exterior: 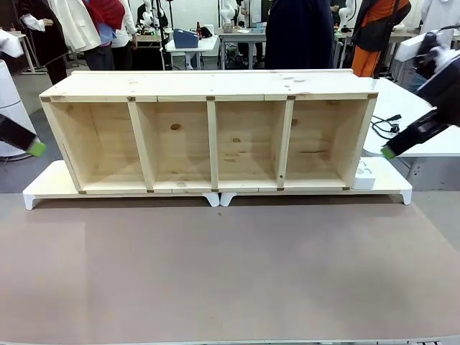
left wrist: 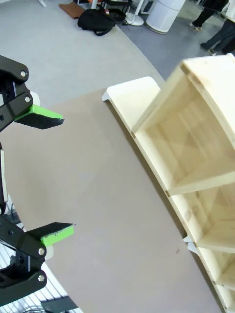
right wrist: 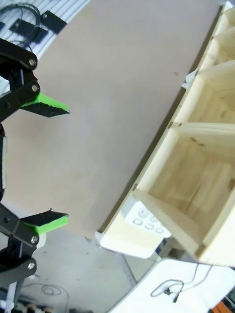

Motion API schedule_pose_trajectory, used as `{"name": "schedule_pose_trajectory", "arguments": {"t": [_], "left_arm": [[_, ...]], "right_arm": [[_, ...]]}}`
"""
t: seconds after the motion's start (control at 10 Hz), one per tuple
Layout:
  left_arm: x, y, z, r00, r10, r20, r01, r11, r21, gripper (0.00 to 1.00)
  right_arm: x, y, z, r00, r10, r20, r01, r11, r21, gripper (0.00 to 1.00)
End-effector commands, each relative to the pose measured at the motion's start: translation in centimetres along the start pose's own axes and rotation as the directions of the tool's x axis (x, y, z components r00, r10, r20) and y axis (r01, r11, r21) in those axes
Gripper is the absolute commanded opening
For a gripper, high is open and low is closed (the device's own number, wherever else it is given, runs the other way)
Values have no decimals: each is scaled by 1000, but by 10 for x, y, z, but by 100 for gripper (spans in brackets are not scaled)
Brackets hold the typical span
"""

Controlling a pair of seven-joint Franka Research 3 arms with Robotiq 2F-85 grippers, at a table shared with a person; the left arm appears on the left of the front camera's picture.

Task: Perform cable management.
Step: When the cord part of the Power Cable appears at the lower middle area of the table and stops, grasp the cord part of the Power Cable.

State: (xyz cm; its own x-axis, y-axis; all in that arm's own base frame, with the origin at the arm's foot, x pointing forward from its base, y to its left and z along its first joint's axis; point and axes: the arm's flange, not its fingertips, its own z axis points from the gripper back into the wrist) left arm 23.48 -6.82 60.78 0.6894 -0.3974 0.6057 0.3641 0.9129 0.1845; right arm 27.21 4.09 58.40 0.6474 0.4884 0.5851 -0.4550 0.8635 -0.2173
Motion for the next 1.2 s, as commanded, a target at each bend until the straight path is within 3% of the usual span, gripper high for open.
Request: {"name": "schedule_pose_trajectory", "arguments": {"t": [0.0, 0.1, 0.2, 1.1], "left_arm": [[-159, -3, -57, 998, -23, 54, 25, 999, -36, 100], [-161, 1, -63, 998, -30, 51, 32, 998, -59, 100], [-12, 13, 18, 1000, -4, 18, 4, 1000, -17, 100], [-12, 13, 18, 1000, -4, 18, 4, 1000, -17, 100]], "right_arm": [[-123, 21, -33, 999, -23, 28, 23, 1000, -17, 100], [-126, 19, -33, 998, -43, 41, 43, 999, 1, 100], [-9, -11, 14, 1000, -22, 20, 22, 1000, 0, 100], [-9, -11, 14, 1000, -22, 20, 22, 1000, 0, 100]]}}
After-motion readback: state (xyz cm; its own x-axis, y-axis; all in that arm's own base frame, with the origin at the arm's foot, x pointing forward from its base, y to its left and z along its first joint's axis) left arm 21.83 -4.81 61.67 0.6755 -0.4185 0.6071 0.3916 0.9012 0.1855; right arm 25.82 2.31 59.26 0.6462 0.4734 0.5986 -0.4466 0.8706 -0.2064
